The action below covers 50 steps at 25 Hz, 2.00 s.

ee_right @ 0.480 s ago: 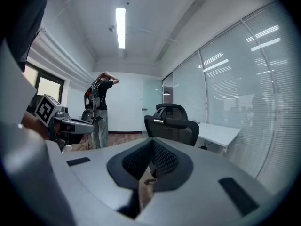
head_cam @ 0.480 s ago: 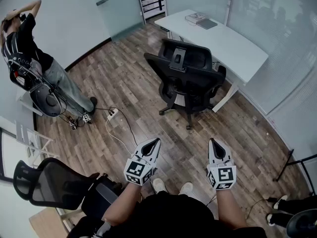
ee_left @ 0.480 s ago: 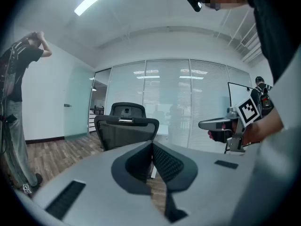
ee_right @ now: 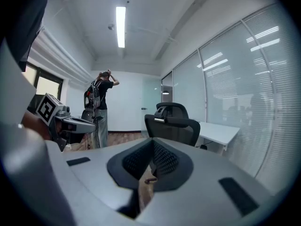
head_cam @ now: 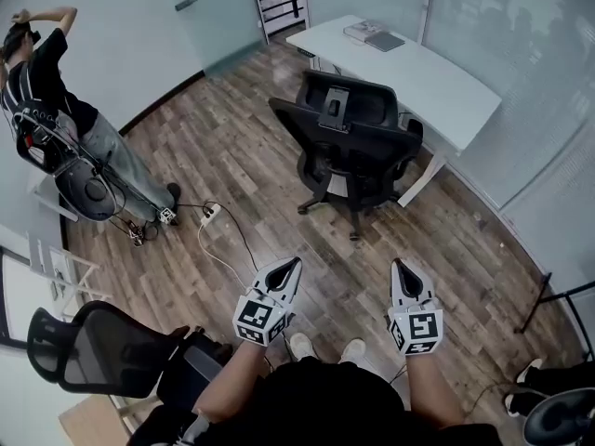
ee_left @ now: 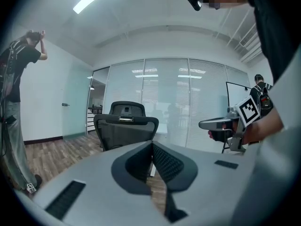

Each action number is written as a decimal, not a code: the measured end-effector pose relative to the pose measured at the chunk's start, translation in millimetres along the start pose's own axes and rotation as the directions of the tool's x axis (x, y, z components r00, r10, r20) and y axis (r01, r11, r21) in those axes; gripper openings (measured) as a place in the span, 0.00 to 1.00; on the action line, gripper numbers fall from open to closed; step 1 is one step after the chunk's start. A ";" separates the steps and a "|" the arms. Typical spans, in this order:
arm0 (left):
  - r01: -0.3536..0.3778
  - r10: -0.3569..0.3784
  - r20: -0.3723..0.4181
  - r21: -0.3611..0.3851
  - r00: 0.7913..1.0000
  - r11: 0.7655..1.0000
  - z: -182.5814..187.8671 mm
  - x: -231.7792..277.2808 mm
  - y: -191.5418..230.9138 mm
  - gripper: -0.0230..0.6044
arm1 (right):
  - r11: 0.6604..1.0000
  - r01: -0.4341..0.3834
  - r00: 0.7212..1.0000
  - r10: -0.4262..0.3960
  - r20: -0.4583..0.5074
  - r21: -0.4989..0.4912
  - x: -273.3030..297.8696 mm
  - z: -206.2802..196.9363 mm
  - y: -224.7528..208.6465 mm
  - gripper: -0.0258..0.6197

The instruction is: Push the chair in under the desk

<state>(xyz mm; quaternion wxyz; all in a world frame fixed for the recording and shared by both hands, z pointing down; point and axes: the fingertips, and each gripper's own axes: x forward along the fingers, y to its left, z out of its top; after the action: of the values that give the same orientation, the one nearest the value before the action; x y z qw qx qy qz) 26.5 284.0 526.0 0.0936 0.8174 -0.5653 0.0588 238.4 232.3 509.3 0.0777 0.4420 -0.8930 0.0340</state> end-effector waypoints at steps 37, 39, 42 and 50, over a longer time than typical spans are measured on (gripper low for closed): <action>0.106 -0.108 0.013 0.100 0.994 0.989 11.2 17.8 90.0 0.05 | 0.982 0.047 0.997 -0.057 -0.052 -0.184 75.8 10.6 70.3 0.05; 0.106 -0.109 0.011 0.123 0.994 0.987 14.3 29.4 94.9 0.05 | 0.979 0.043 0.997 -0.056 -0.061 -0.201 88.2 14.6 65.0 0.05; 0.106 -0.107 0.000 0.152 0.994 0.983 20.2 46.7 101.3 0.05 | 0.979 0.018 0.996 -0.036 -0.086 -0.201 105.4 14.0 57.1 0.05; 0.092 -0.089 -0.034 0.128 0.996 0.987 27.7 107.3 132.3 0.05 | 0.989 0.046 0.997 -0.054 -0.056 -0.141 157.2 15.4 2.8 0.05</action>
<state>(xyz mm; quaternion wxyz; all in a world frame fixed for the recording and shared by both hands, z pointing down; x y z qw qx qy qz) -59.5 134.5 532.1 0.0507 0.8457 -0.5213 0.1025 140.6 108.7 520.7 0.1359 0.4564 -0.8792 -0.0177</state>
